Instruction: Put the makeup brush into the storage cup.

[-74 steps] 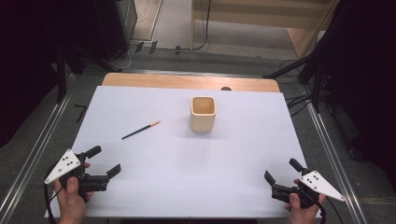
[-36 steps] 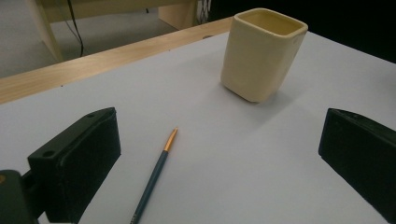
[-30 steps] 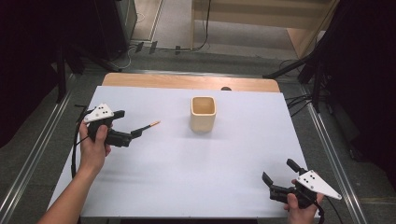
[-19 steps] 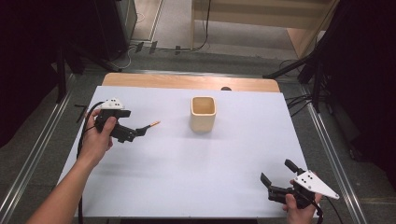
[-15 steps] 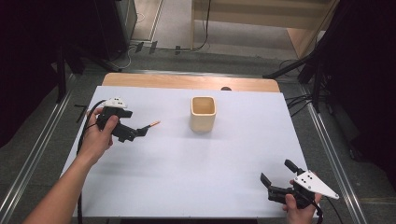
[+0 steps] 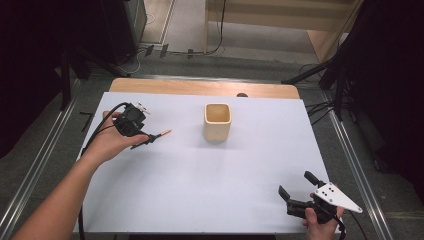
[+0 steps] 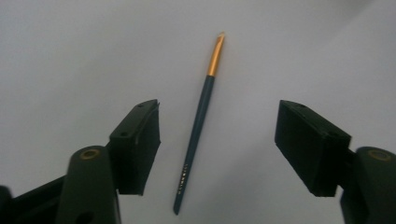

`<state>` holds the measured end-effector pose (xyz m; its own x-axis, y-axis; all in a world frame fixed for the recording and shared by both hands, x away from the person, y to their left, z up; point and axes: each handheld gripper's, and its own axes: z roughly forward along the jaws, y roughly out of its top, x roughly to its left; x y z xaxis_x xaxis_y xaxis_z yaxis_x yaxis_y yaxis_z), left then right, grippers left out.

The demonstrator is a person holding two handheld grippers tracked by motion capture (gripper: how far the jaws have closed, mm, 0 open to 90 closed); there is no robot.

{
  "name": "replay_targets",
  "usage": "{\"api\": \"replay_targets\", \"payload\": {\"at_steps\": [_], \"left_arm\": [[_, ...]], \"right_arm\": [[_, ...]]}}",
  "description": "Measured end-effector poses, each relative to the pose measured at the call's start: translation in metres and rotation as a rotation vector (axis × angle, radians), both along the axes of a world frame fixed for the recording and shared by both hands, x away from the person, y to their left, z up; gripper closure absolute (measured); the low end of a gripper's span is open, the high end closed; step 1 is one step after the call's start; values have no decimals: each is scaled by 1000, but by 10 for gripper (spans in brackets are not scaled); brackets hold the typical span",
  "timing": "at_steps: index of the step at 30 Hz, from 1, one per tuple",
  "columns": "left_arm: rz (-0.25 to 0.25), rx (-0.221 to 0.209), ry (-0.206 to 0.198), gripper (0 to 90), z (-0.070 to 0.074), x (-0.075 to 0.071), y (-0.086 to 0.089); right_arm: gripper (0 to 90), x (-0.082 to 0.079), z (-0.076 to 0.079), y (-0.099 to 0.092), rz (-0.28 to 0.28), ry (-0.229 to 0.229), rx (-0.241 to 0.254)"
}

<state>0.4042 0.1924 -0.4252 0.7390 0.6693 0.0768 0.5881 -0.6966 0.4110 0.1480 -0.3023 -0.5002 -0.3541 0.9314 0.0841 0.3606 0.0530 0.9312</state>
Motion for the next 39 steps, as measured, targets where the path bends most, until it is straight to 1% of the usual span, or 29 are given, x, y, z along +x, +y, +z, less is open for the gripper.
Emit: {"api": "replay_targets", "payload": {"at_steps": [1,2,3,5,7,10,11,12,13,14,15,16,17,19,20,21,24,25,26,27,29,31,32,36,37,39], "left_arm": [[-2,20,-2,372,-1,1,-1],[-2,20,-2,393,-1,1,-1],[-10,34,-3,421,-2,3,-2],[-24,58,-6,433,-4,6,-4],[-38,80,-27,465,-6,9,-5],[-65,87,-6,492,-7,15,-7],[-79,91,5,525,-8,18,-8],[-105,111,21,535,-10,21,-10],[-105,111,21,558,-10,21,-10],[-116,108,49,565,-13,25,-11],[-116,108,49,573,-13,25,-11],[-128,104,70,573,-14,27,-12],[-133,107,73,604,-15,28,-12],[-131,111,75,605,-17,30,-13],[-128,112,78,630,-18,31,-14],[-126,113,85,634,-19,33,-14],[-135,123,95,657,-22,36,-13],[-144,128,98,702,-23,36,-13],[-148,130,102,702,-24,37,-14],[-148,141,102,703,-25,37,-14],[-148,138,117,702,-26,39,-13],[-149,139,119,700,-28,40,-14],[-148,128,126,702,-29,40,-14],[-155,133,129,710,-31,41,-16],[-164,137,140,724,-32,41,-16],[-167,139,144,738,-33,41,-17]], "right_arm": [[0,0,0,0,1,2,0],[0,0,0,0,2,4,0],[0,0,0,0,3,4,0],[0,0,-1,0,4,4,-2],[0,0,-1,0,3,6,-2],[0,0,-1,0,1,8,0],[0,0,-1,-1,2,7,-2],[0,0,-1,-1,3,7,-1],[0,0,-1,-1,3,7,-1],[0,0,-1,-1,4,7,2],[0,0,-1,-1,4,7,2],[0,0,-1,-1,5,7,2],[0,0,-1,-1,5,9,4],[0,0,-2,-2,5,9,4],[0,0,-2,-2,5,8,4],[0,0,-2,-2,6,9,5],[0,0,-2,-2,4,10,6],[0,0,-2,-2,4,11,6],[0,1,-2,-2,4,11,6],[0,1,-2,-3,3,11,5],[0,1,-2,-3,3,13,9],[0,1,-3,-3,3,14,10],[0,1,-3,-3,4,14,10],[0,1,-3,-3,4,15,13],[0,1,-3,-3,5,16,11],[0,2,-3,-3,3,16,11]]}}
